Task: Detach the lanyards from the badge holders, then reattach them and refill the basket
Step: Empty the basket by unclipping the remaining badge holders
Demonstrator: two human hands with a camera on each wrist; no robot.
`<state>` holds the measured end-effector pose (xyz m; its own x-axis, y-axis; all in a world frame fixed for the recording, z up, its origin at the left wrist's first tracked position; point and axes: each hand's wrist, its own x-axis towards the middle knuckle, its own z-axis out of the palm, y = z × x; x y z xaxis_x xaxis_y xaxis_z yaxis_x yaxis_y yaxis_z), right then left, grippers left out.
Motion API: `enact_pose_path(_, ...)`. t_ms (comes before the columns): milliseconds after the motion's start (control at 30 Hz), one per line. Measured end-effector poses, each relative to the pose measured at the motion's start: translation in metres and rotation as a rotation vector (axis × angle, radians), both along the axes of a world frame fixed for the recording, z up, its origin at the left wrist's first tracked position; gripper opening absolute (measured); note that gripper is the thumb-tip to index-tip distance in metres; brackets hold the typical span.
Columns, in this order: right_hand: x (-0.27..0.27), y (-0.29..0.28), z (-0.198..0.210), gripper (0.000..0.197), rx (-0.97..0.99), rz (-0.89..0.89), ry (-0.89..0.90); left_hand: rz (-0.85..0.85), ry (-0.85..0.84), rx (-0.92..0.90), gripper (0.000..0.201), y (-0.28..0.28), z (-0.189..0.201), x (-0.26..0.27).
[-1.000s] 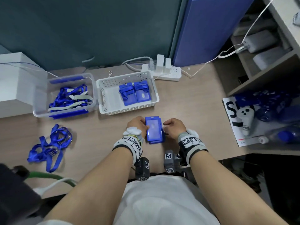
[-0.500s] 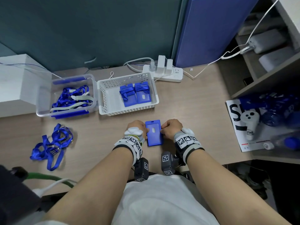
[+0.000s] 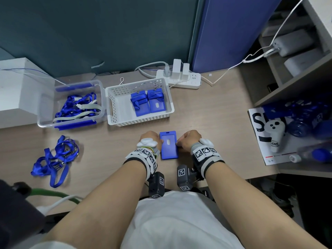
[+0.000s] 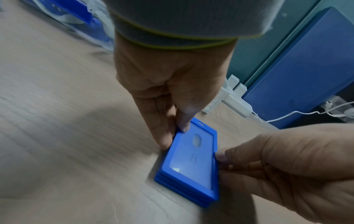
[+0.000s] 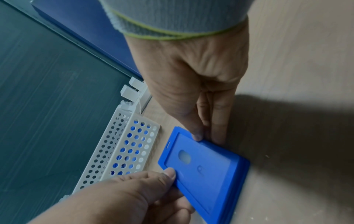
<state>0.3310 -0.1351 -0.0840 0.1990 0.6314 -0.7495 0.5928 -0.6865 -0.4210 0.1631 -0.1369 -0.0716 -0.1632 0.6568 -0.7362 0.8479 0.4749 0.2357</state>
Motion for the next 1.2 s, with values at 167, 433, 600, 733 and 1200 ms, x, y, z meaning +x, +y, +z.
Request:
enact_pose_path(167,0.007,-0.002,-0.007,0.013,-0.033,-0.003,0.051,-0.014,-0.028,-0.009,0.035,0.000,0.005,-0.003)
enact_pose_path(433,-0.008,0.051,0.044,0.015,0.312,-0.061,0.181,0.193,-0.336,0.196,0.026,0.004,0.043,-0.017)
enact_pose_path(600,-0.065,0.083,0.078,0.014,0.417,0.043,0.431,0.303,-0.308,0.460,0.020,0.031,0.064,-0.047)
enact_pose_path(733,-0.096,0.099,0.061,0.018,0.333,0.204,0.401,0.394,-0.171,0.495,0.019,0.054,0.058,-0.071)
enact_pose_path(1200,-0.137,0.131,0.025,0.070,0.133,0.282,0.206,0.484,-0.161,0.287,0.052,0.109,0.002,-0.104)
